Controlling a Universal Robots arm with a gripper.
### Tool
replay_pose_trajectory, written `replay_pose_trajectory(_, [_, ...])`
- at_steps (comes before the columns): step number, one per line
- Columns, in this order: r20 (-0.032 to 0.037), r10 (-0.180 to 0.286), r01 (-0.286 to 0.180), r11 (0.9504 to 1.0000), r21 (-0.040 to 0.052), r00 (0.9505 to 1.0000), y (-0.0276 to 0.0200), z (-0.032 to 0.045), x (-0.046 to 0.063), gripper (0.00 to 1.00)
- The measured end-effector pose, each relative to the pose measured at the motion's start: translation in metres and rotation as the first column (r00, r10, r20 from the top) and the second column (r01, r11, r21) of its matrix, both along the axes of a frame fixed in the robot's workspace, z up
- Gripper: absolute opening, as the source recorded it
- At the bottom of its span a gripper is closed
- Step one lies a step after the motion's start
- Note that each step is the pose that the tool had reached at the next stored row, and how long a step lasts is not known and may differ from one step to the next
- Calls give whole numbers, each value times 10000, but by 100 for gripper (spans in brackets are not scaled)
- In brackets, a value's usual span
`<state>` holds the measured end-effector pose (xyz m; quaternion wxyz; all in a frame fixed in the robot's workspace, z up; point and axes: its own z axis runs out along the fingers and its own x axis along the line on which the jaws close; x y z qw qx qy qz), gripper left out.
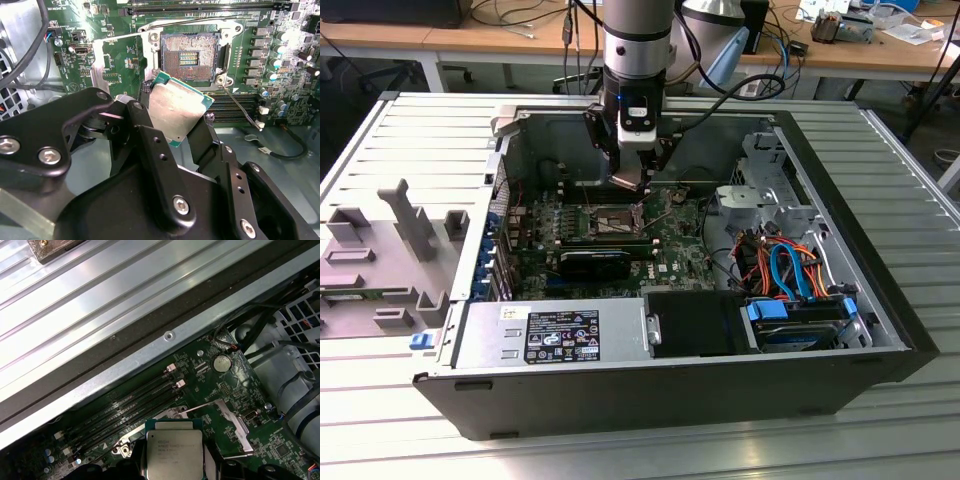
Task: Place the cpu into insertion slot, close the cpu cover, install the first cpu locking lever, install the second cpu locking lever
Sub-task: 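Place the cpu into insertion slot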
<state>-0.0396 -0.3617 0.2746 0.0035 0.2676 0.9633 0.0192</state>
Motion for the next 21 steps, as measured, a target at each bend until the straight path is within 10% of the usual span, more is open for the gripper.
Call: replay_pose_trajectory(21, [0, -121, 121, 9999, 0, 9999, 0, -1, 0, 55])
